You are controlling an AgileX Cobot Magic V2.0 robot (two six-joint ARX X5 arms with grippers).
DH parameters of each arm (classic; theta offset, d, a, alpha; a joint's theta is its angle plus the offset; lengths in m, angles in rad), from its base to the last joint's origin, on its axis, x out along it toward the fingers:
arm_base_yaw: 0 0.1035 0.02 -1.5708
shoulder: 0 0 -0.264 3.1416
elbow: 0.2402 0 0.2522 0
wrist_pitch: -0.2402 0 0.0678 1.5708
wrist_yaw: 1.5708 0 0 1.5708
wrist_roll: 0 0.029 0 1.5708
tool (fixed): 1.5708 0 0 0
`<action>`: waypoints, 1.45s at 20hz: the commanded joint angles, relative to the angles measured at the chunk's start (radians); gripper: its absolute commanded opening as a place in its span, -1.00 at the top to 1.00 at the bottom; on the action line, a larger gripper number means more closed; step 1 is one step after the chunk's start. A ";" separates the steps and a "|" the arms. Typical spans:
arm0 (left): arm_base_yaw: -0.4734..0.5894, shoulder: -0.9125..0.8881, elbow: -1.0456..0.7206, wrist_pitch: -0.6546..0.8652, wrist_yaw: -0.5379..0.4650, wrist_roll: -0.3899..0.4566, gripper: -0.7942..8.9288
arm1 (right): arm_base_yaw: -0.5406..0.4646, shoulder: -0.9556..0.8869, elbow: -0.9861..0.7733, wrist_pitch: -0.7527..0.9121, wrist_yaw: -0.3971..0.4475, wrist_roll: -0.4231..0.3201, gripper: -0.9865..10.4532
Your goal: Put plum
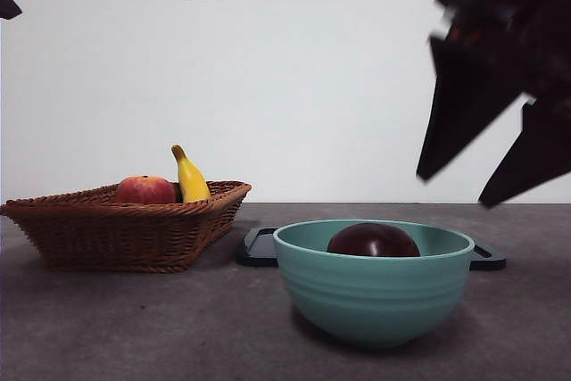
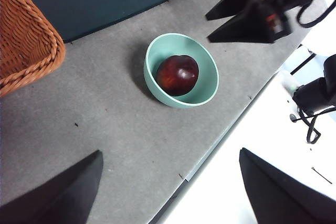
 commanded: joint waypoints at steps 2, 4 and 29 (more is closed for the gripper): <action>-0.005 0.004 0.011 0.012 0.009 -0.001 0.01 | 0.044 0.083 0.004 0.063 0.050 0.010 0.35; -0.005 0.004 0.011 0.012 0.009 -0.001 0.01 | 0.061 0.115 0.004 0.085 0.088 0.010 0.42; -0.005 0.004 0.011 0.017 0.009 0.000 0.01 | 0.109 0.170 0.027 0.130 0.110 0.029 0.81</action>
